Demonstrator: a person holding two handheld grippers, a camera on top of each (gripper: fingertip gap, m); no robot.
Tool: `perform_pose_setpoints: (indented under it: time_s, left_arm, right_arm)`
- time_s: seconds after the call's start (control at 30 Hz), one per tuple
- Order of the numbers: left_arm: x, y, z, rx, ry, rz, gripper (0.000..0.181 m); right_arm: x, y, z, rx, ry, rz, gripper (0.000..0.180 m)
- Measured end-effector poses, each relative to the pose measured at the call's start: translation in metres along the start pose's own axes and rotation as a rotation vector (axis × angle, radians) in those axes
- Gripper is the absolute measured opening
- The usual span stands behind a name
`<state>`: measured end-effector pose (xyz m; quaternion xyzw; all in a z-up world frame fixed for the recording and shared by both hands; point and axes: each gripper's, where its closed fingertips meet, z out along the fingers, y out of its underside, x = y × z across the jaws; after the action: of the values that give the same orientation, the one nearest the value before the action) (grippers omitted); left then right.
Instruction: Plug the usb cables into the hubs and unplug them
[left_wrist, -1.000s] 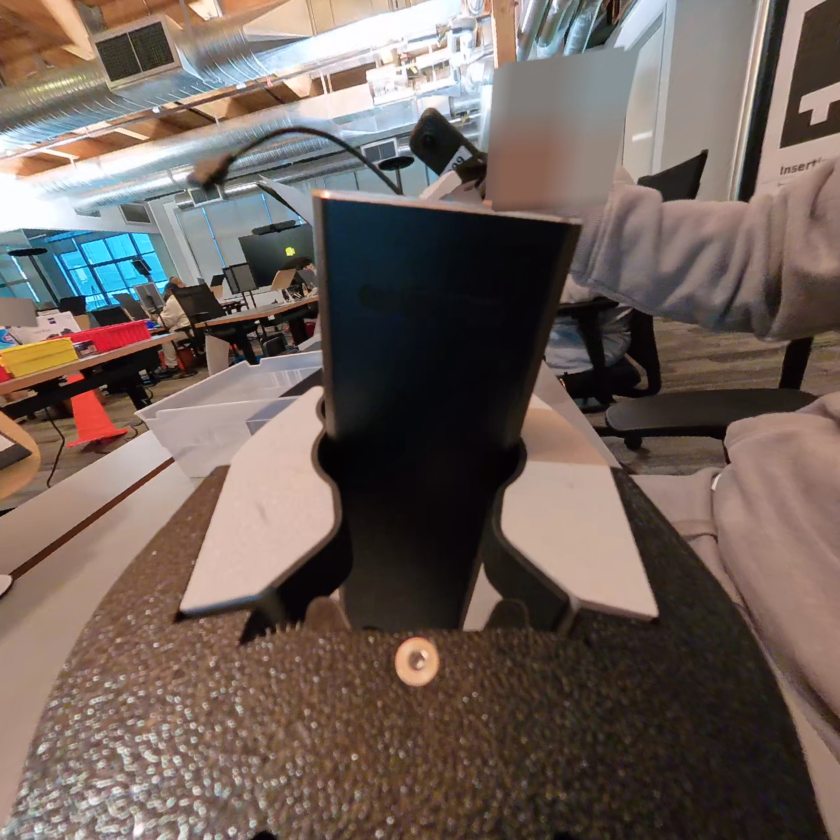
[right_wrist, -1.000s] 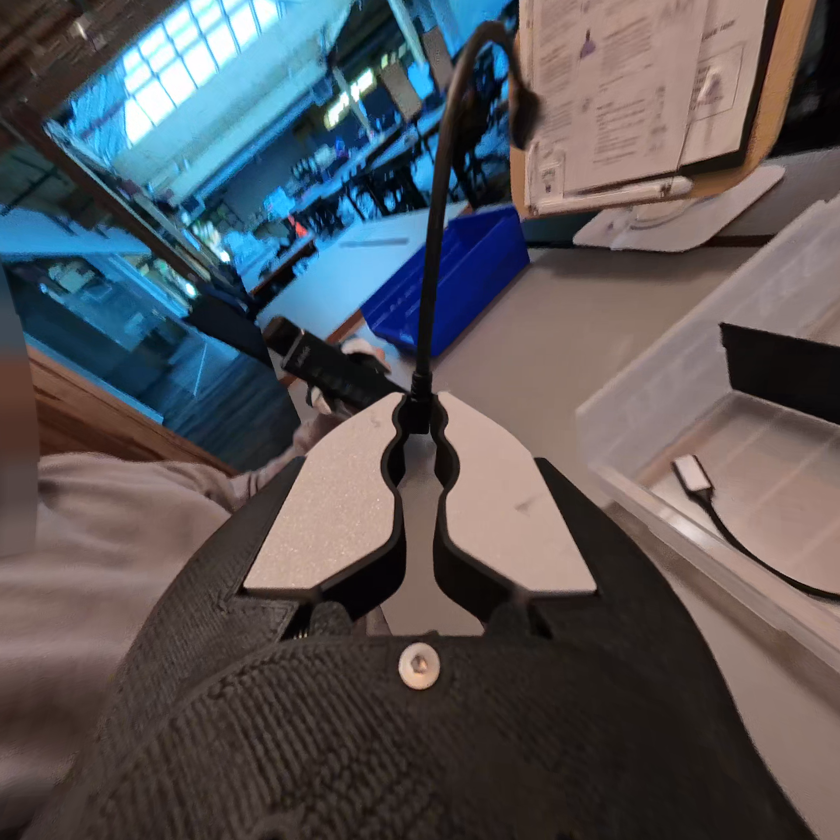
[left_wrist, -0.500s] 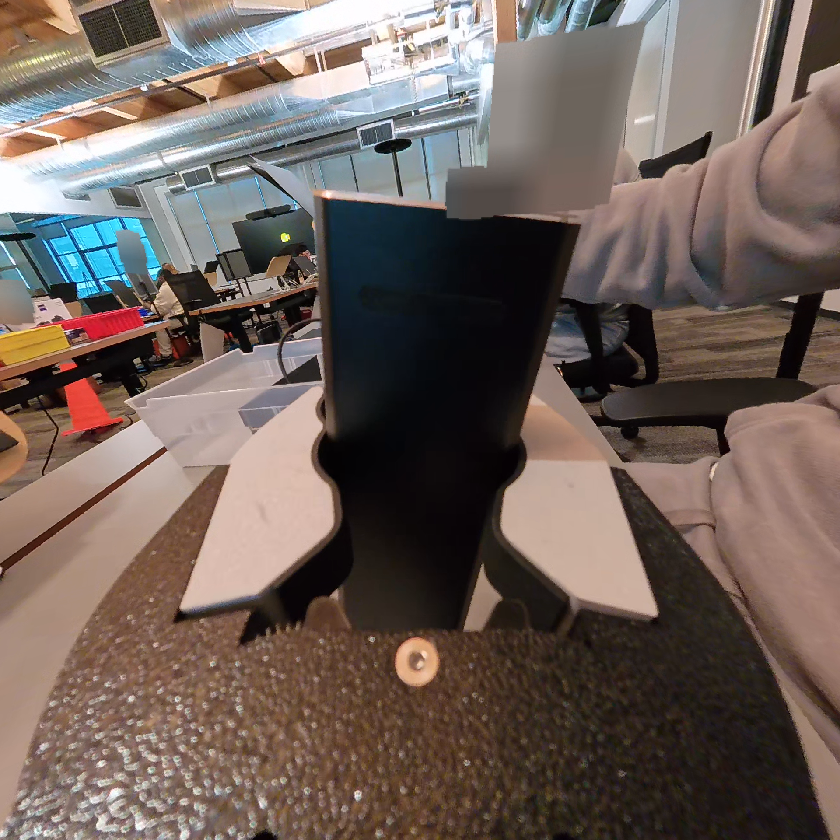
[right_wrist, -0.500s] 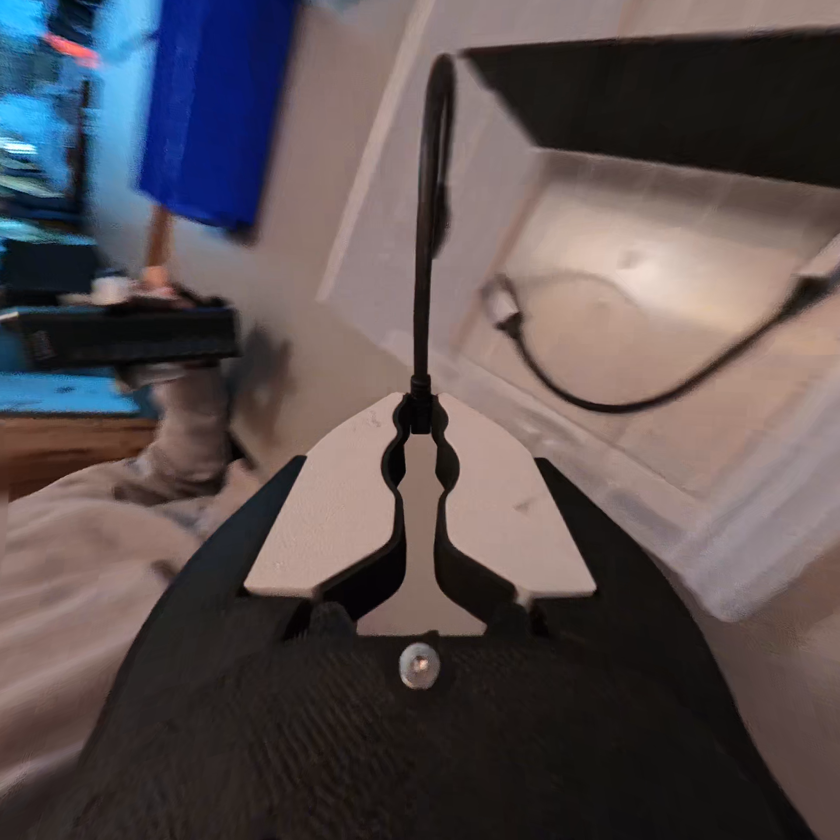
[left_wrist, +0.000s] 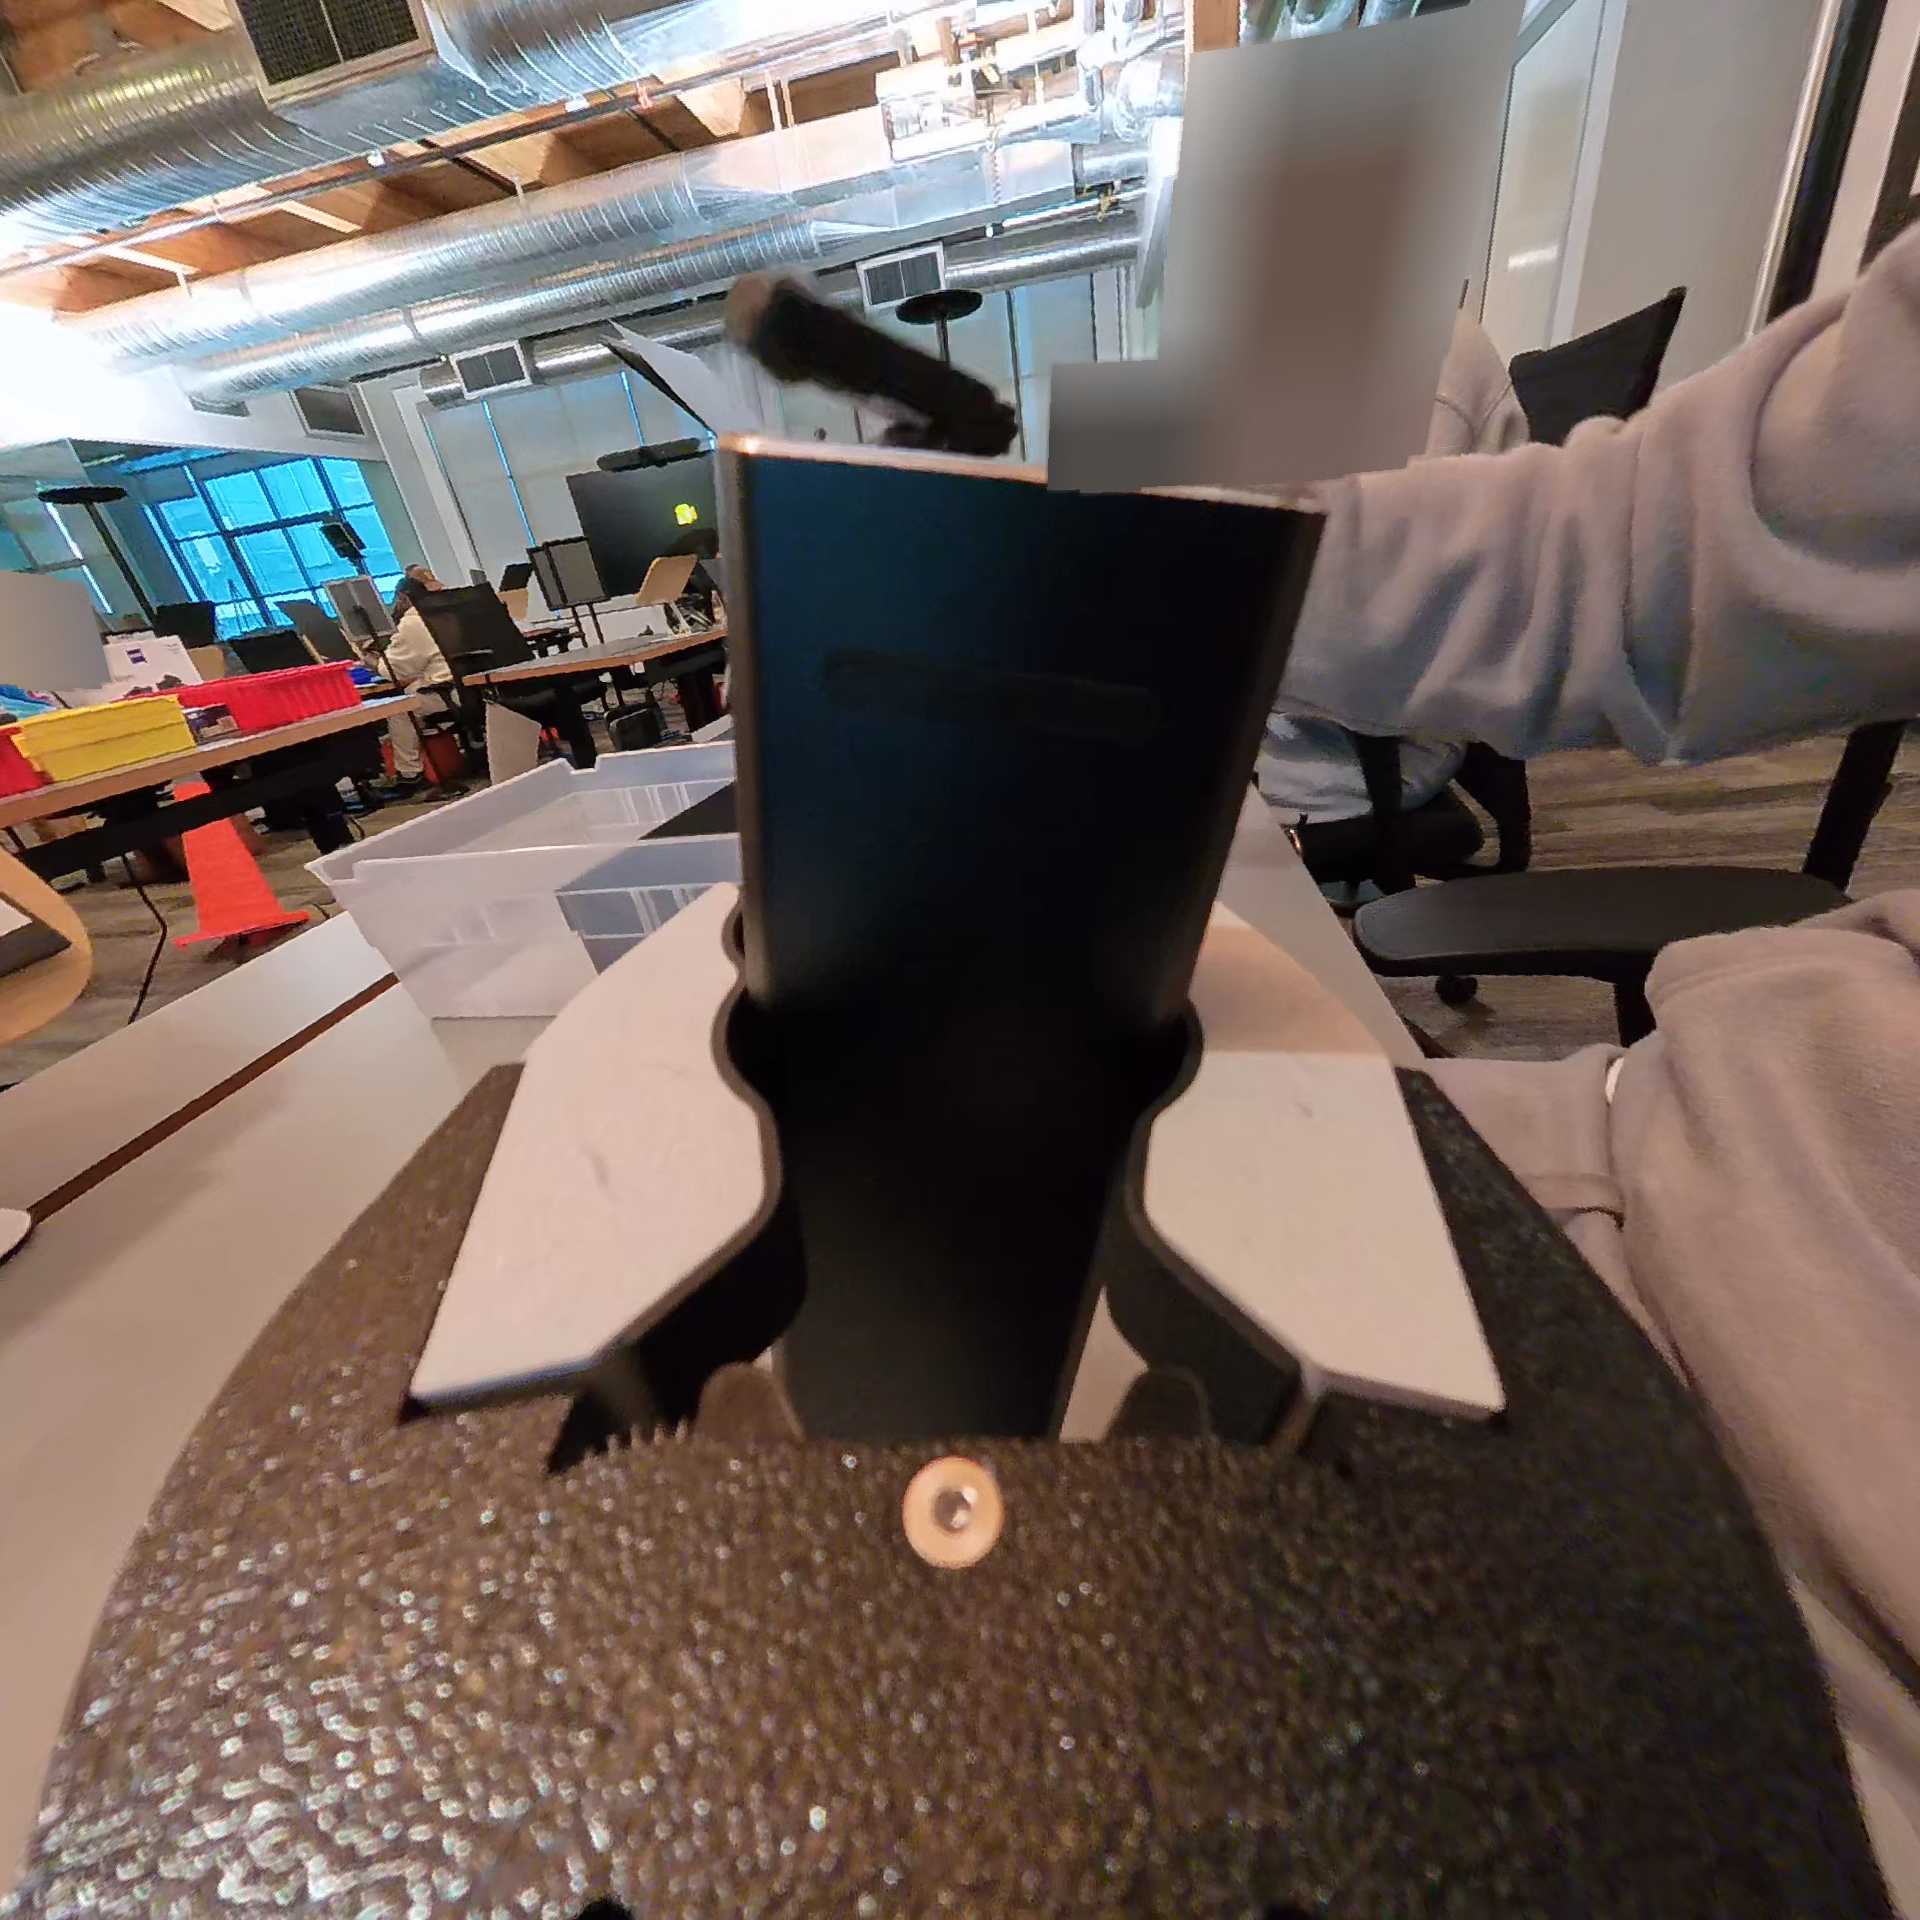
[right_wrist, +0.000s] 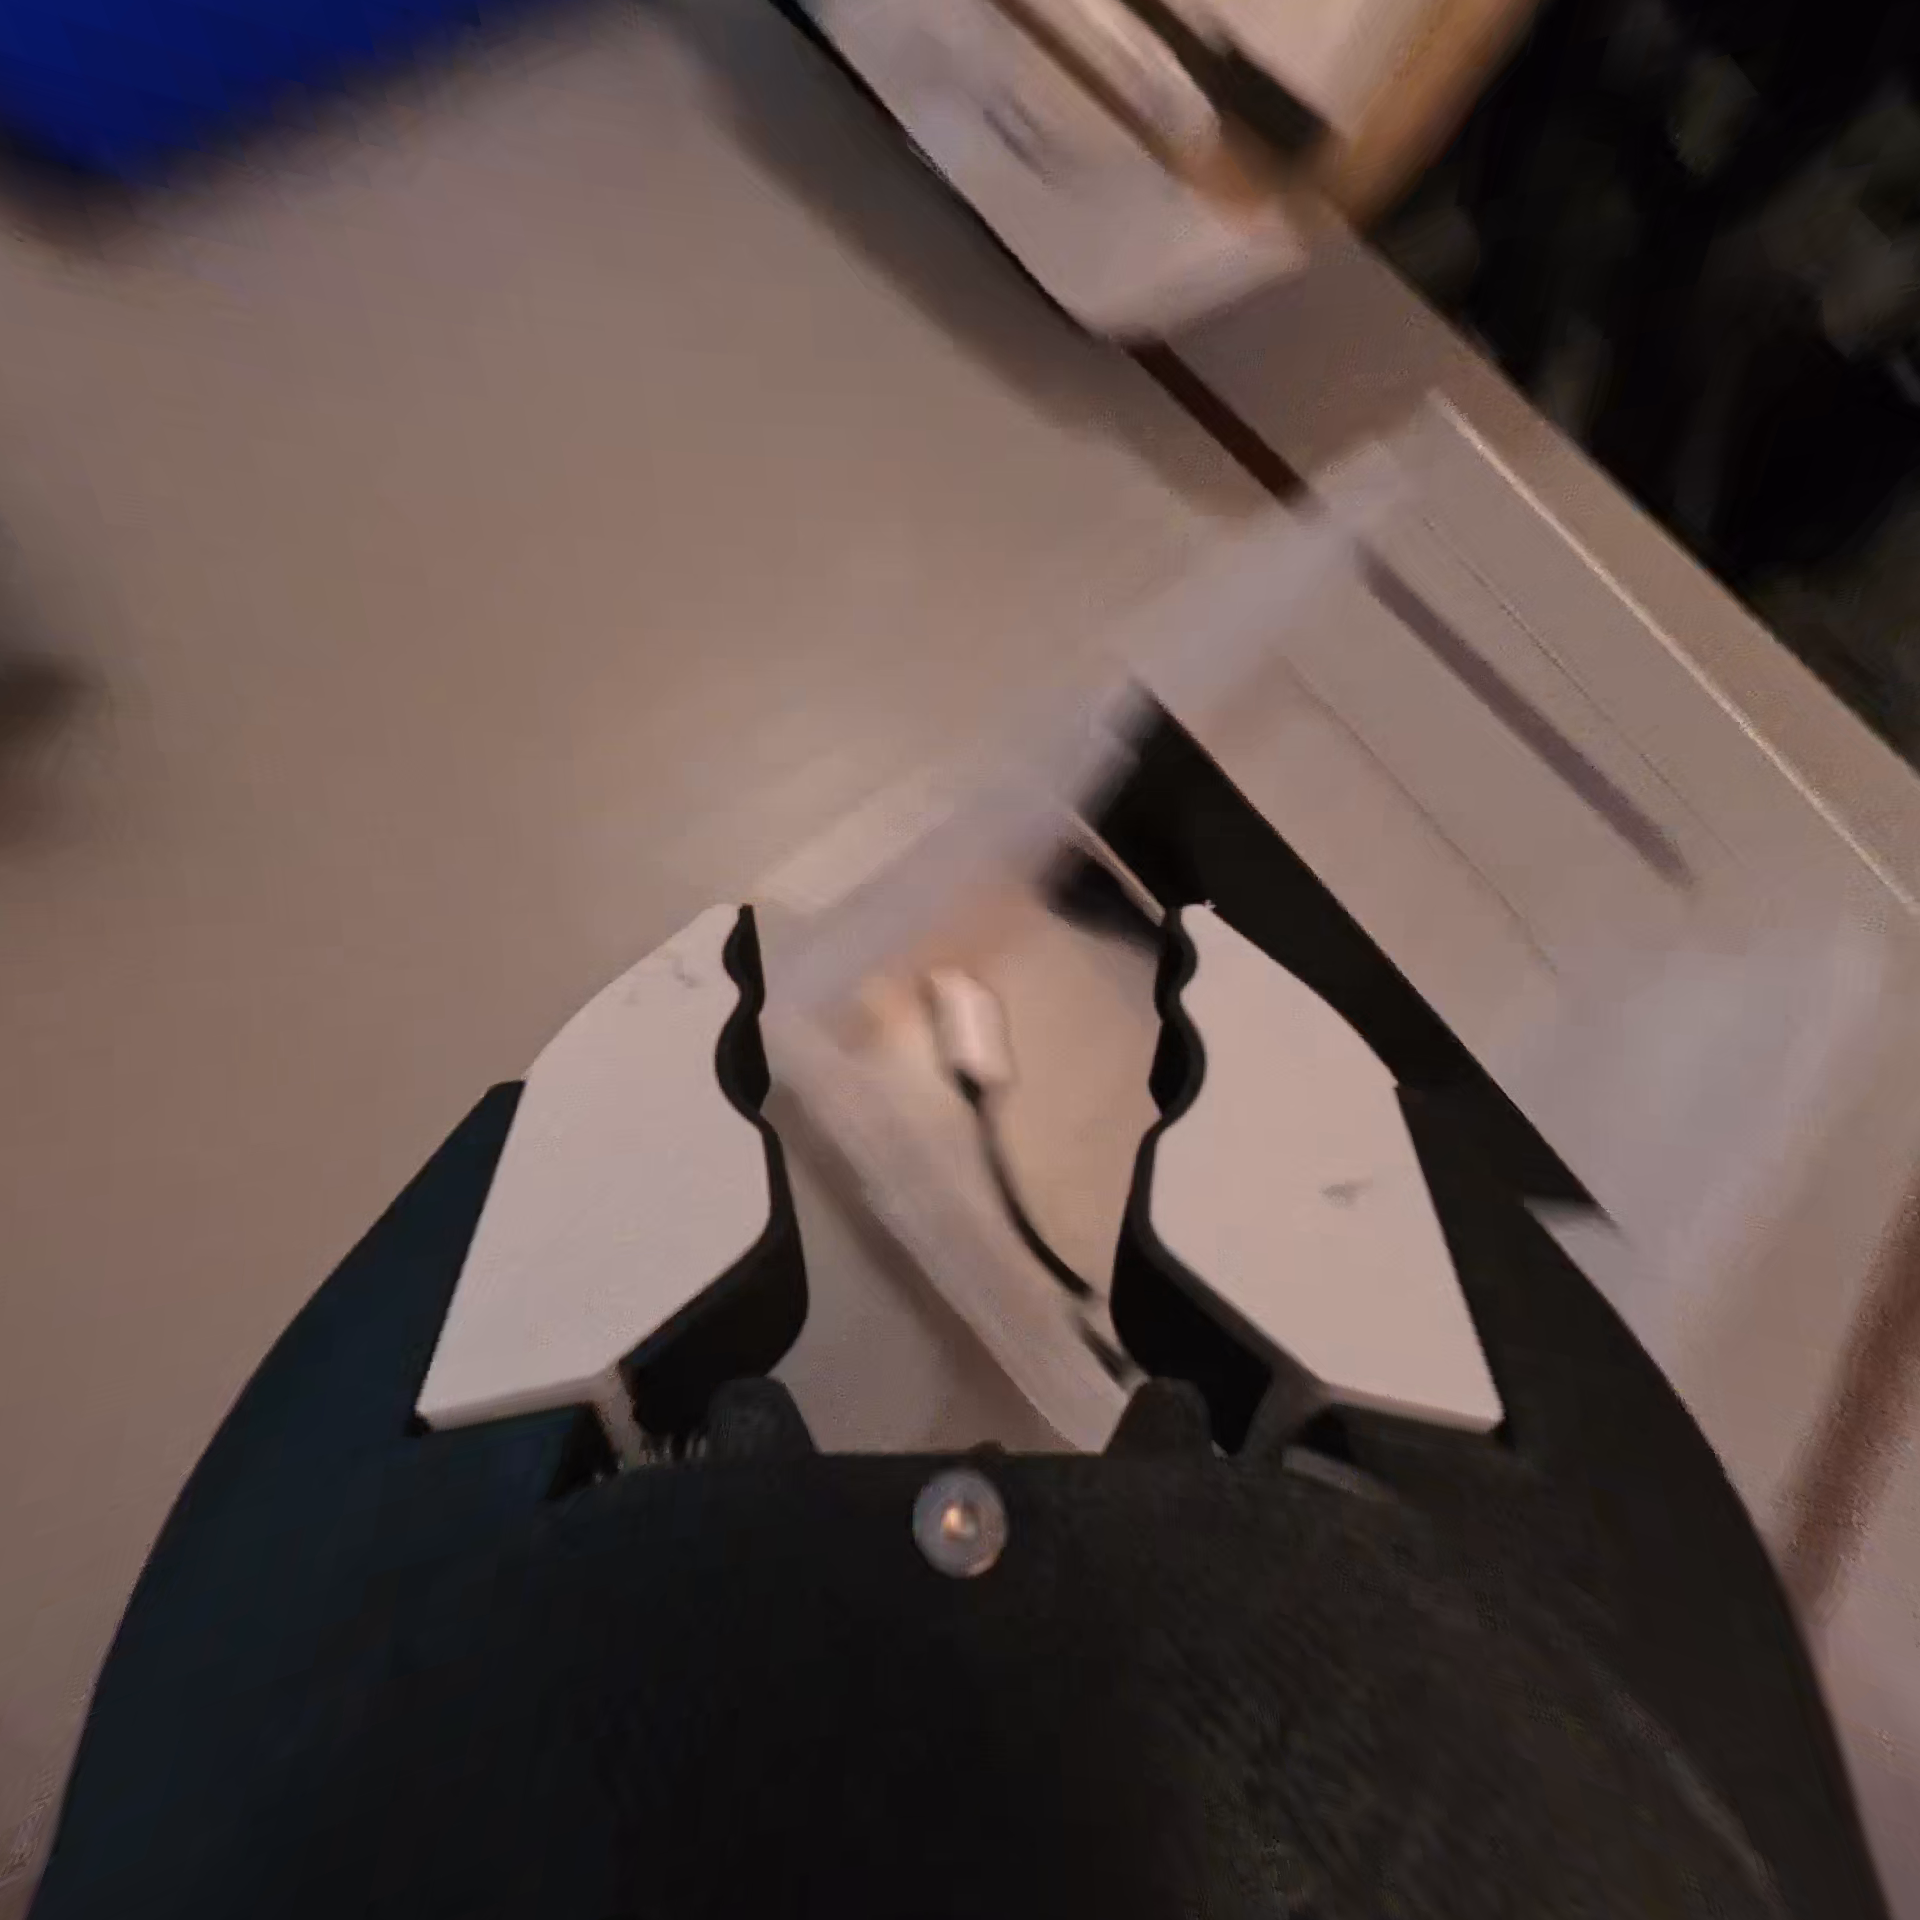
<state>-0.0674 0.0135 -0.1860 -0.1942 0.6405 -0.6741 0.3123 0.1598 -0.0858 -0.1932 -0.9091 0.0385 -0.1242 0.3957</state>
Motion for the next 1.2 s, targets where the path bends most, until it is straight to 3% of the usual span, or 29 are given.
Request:
perform_pose_setpoints:
  time_s: [0.03, 0.17, 0.33, 0.57, 0.83, 1.07, 1.2]
  left_arm:
    - [0.0, 0.001, 0.0, -0.002, -0.002, -0.003, 0.073]
    - [0.005, 0.002, -0.002, 0.004, -0.001, -0.018, 0.073]
    - [0.018, -0.001, -0.002, 0.003, 0.027, 0.008, 0.073]
    - [0.033, -0.008, -0.007, 0.033, 0.05, 0.037, 0.073]
    - [0.034, 0.004, -0.019, -0.033, -0.027, 0.08, 0.073]
    - [0.012, -0.015, -0.032, 0.026, -0.272, 0.136, 0.077]
    - [0.011, -0.003, -0.031, -0.083, -0.256, 0.119, 0.071]
  right_arm:
    - [-0.042, -0.025, -0.002, 0.098, -0.111, -0.047, 0.077]
    - [-0.2, -0.09, -0.018, 0.403, -0.407, -0.304, 0.089]
    - [-0.283, -0.124, -0.016, 0.486, -0.494, -0.407, 0.083]
    - [-0.31, -0.122, -0.006, 0.45, -0.614, -0.524, 0.059]
    - [-0.326, -0.119, 0.004, 0.436, -0.608, -0.57, 0.059]
    - [-0.303, -0.141, -0.013, 0.487, -0.495, -0.557, 0.059]
    - [-0.293, -0.145, -0.033, 0.504, -0.559, -0.537, 0.059]
